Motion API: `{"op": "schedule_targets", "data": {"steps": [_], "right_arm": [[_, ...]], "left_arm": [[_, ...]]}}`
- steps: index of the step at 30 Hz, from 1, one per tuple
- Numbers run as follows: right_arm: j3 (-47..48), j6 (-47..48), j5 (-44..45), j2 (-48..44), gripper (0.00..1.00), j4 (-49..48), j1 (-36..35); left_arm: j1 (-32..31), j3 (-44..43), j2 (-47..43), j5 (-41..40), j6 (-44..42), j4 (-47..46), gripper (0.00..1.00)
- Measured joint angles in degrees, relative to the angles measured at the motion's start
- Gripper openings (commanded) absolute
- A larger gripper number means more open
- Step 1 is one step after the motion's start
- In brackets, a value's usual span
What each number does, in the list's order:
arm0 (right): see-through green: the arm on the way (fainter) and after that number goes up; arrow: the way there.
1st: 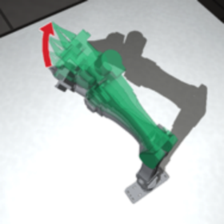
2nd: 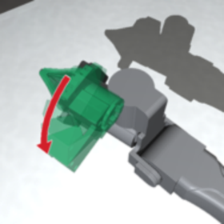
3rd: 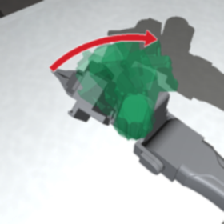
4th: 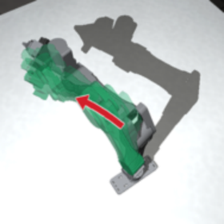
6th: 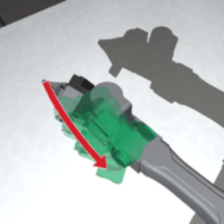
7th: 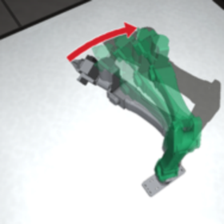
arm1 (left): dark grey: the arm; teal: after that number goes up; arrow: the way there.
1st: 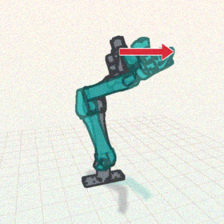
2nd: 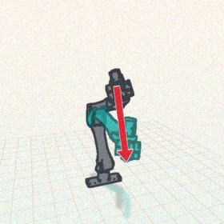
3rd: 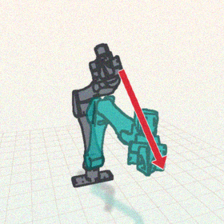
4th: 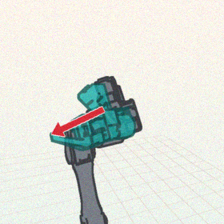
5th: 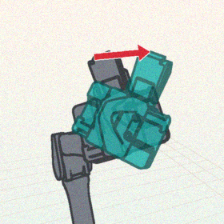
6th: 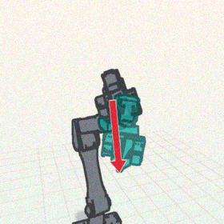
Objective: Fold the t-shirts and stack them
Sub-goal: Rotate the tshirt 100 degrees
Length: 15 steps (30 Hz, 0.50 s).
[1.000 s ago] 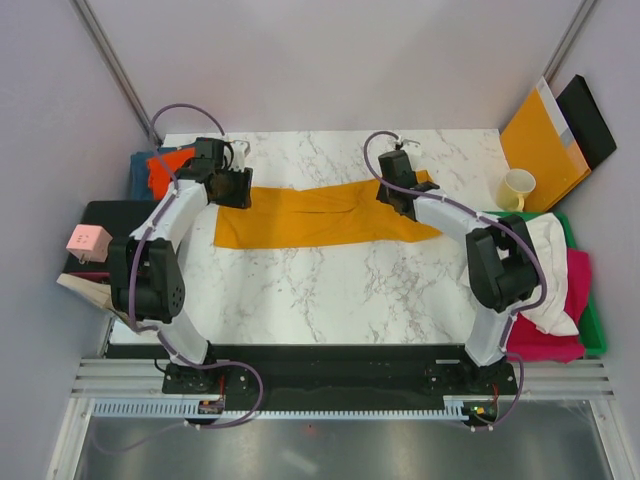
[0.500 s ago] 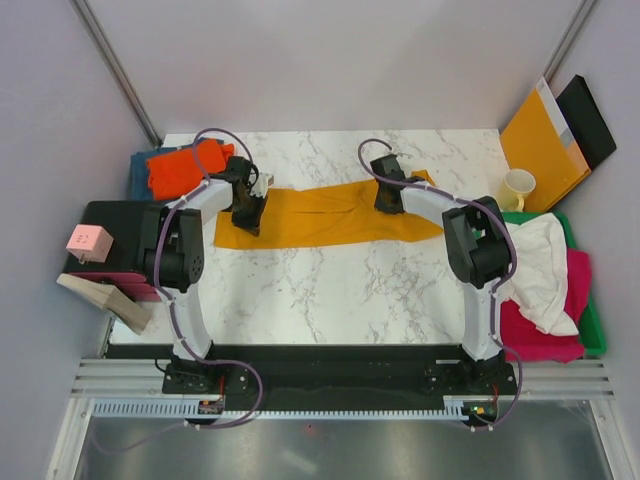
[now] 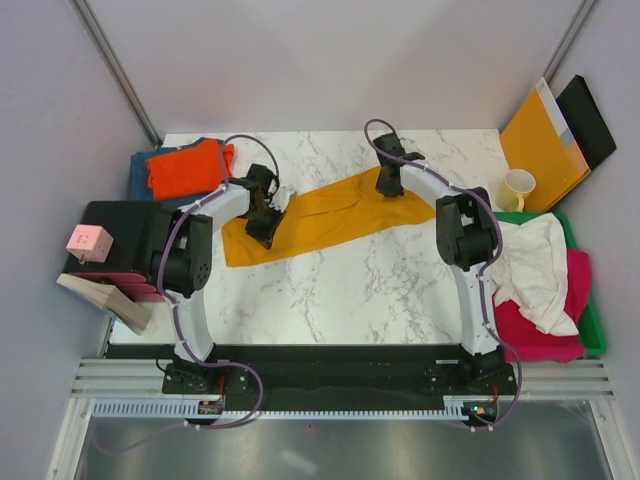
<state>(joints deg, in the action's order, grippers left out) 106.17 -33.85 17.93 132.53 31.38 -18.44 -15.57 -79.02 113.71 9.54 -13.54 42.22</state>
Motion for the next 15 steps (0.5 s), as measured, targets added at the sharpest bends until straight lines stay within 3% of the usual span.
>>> {"op": "schedule_targets", "data": {"steps": [15], "right_arm": [[19.80,-0.02,-6.78,10.38,0.26,10.82,3.10]], "left_arm": [[-18.82,5.53,-3.30,6.05,-2.03,8.37,0.02]]}}
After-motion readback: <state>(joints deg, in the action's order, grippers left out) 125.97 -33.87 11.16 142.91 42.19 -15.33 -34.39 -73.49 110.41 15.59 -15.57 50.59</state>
